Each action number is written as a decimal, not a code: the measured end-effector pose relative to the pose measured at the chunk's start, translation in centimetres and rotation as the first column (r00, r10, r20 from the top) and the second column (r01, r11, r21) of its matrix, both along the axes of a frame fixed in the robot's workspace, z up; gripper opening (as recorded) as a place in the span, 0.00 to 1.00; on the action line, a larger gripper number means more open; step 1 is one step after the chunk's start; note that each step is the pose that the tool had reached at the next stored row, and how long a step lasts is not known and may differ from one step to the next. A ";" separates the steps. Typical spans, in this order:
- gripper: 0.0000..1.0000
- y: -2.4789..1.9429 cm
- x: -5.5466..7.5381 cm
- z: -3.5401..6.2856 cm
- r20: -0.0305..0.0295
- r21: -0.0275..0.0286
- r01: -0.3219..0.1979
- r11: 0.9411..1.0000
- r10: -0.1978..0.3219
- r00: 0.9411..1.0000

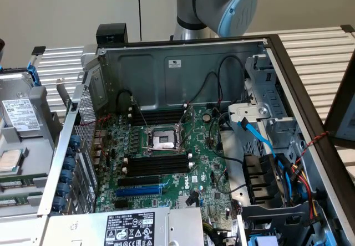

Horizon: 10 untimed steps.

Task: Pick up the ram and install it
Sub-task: 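Reach for the ram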

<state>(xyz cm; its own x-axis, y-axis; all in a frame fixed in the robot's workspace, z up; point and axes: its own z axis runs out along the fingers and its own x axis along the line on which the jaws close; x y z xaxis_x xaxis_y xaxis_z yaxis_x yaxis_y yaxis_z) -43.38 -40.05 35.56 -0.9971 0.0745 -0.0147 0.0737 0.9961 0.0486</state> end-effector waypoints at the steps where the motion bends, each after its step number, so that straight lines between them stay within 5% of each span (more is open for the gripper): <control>1: 0.11 0.00 0.0 0.00 0.000 0.000 0.000 1.000 0.000 1.000; 10: 0.11 0.00 0.0 0.00 0.000 0.000 -0.003 1.000 0.003 1.000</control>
<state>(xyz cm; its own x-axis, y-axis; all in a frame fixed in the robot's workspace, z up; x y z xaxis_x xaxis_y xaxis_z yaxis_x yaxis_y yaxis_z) -43.41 -40.05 35.56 -0.9973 0.0714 -0.0146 0.0706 0.9963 0.0486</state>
